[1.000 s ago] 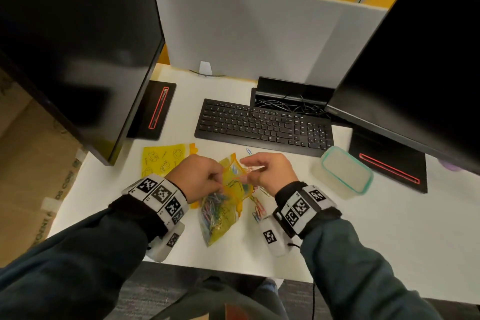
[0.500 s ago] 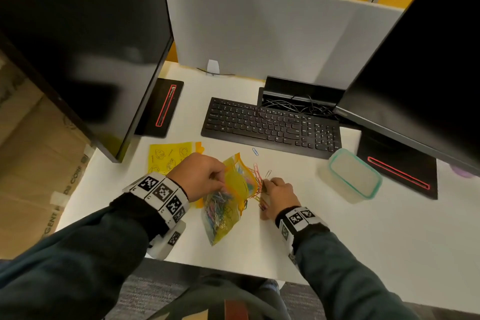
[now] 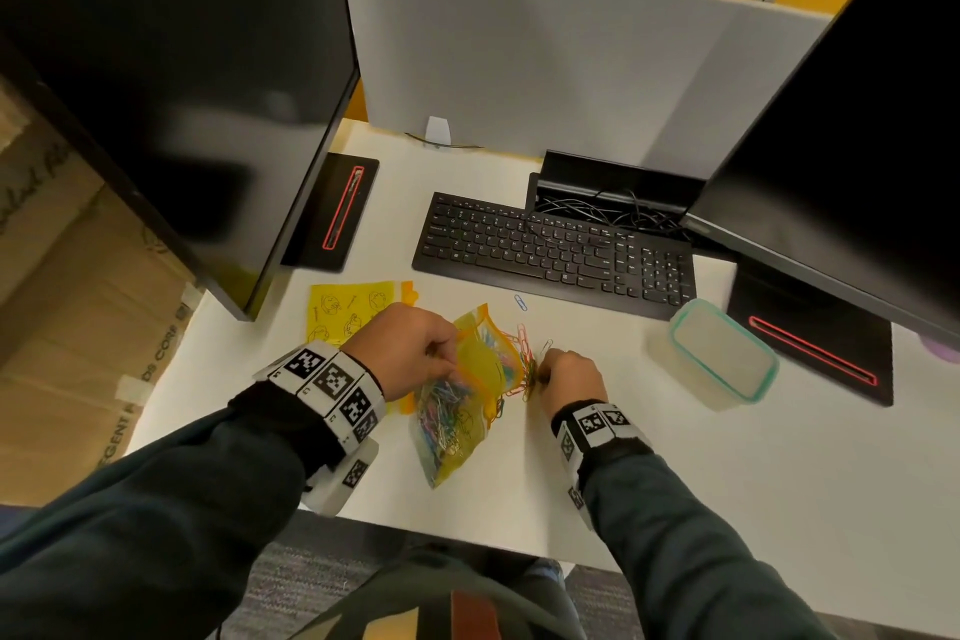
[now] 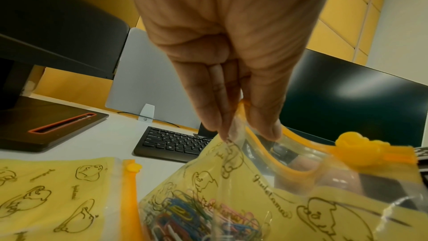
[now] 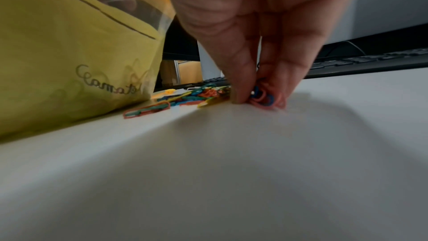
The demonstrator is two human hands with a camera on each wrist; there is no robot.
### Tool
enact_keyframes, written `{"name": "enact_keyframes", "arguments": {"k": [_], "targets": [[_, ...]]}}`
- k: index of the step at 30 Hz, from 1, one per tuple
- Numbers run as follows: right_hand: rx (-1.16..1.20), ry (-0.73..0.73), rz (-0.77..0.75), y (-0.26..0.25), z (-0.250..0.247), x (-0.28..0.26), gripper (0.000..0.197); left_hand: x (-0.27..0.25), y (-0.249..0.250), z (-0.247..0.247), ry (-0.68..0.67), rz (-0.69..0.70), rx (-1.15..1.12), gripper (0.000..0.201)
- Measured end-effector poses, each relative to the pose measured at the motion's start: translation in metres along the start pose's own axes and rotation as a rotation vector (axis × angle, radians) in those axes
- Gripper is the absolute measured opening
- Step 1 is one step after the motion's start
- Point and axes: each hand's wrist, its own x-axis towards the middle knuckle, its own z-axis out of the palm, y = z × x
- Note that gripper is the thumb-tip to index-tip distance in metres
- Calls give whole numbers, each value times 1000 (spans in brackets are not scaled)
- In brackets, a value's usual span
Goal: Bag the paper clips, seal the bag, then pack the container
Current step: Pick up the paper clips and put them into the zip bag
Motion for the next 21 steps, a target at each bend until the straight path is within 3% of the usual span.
{"name": "enact_keyframes", "arguments": {"k": [5,8,12,15,19,21], "targets": [[124,-10,105,1,-11,2,19,-1,3,-1,0,6,31,10],[418,52,222,7,-23,-3,24,-2,4,-2,-15,8,46,12],[930,20,63,-8,-57,-18,25,1,5,-4,-24,22,58,6],[906,-38,-83,-36,-64,-22,24,3,8,-4,-29,35,88,4],[879,96,-40,-38,-52,-1,16,0,5,-6,-32,32,89,19],[667,176,-15,-28,-46,21,11,-2,3,-7,-26,26,89,13]]}}
